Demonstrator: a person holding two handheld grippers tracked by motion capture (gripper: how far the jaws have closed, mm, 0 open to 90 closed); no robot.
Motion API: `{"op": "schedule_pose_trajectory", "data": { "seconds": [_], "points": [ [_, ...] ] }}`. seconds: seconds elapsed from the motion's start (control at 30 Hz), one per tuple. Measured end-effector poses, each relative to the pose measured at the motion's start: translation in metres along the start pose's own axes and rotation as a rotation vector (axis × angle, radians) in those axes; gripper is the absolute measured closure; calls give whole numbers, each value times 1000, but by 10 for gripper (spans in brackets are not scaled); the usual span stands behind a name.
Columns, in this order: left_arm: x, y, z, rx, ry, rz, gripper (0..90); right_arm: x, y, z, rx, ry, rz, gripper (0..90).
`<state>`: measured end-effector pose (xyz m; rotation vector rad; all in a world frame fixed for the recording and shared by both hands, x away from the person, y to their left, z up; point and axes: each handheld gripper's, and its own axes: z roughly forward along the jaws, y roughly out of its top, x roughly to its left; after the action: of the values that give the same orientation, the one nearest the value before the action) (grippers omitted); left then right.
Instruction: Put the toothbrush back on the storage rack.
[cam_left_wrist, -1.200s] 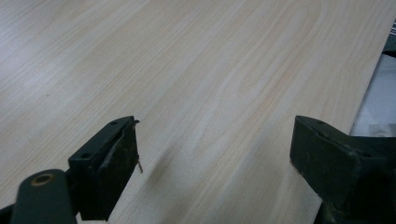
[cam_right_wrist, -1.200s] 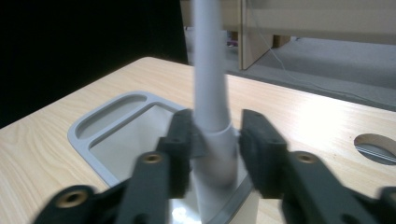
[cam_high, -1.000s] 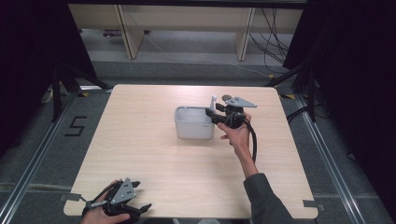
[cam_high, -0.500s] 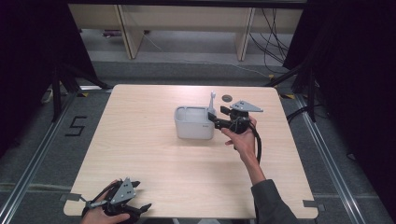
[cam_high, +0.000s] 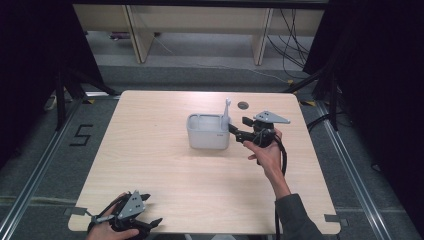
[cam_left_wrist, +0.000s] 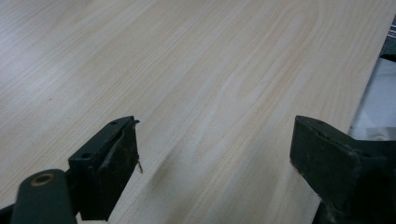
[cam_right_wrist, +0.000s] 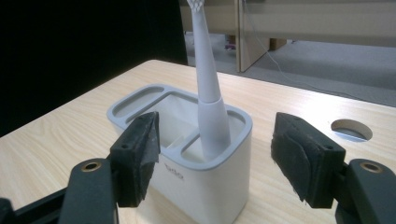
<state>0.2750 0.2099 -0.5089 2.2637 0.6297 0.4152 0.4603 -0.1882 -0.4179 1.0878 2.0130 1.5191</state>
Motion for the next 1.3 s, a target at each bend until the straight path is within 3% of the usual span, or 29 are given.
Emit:
{"op": "schedule_pose_trajectory", "data": {
  "seconds": [0.03,0.07,0.1,0.23,0.33,0.4,0.47,0.5,0.53,0.67,0.77,1.0,1.03,1.1,1.2,1.3],
  "points": [
    [-1,0,1,-20,-5,-15,147,1,-1,-2,7,-3,27,330],
    [-1,0,0,-3,-4,-14,147,1,-1,-3,16,-7,5,328],
    [0,0,0,1,-1,1,147,1,-2,-5,7,-4,19,328],
    [0,0,2,-9,11,-2,147,2,-3,-10,29,-8,17,323],
    [0,0,1,-5,7,-3,148,3,-3,-12,15,-1,14,322],
    [0,0,1,-4,8,-2,147,5,-4,-13,19,2,35,319],
    [-1,0,1,-15,4,-7,147,4,-4,-14,11,4,17,317],
    [0,0,1,-11,-1,-5,147,7,-5,-15,20,6,44,317],
    [0,0,1,-9,4,-2,148,6,-5,-15,14,1,7,316],
    [-1,0,0,-12,3,-6,147,11,-7,-17,31,15,34,309],
    [-1,0,1,-14,5,-6,147,12,-8,-18,36,10,5,305],
    [-1,0,1,-15,5,-6,147,16,-11,-19,32,23,-7,293],
    [-1,0,0,-12,3,-6,148,18,-11,-20,46,28,14,291],
    [0,0,1,-8,0,-3,147,19,-13,-20,39,33,-14,290],
    [0,0,1,-11,9,-4,148,22,-16,-21,53,34,5,287],
    [0,0,1,-8,0,-4,147,23,-20,-22,45,29,-24,284]
  ]
}}
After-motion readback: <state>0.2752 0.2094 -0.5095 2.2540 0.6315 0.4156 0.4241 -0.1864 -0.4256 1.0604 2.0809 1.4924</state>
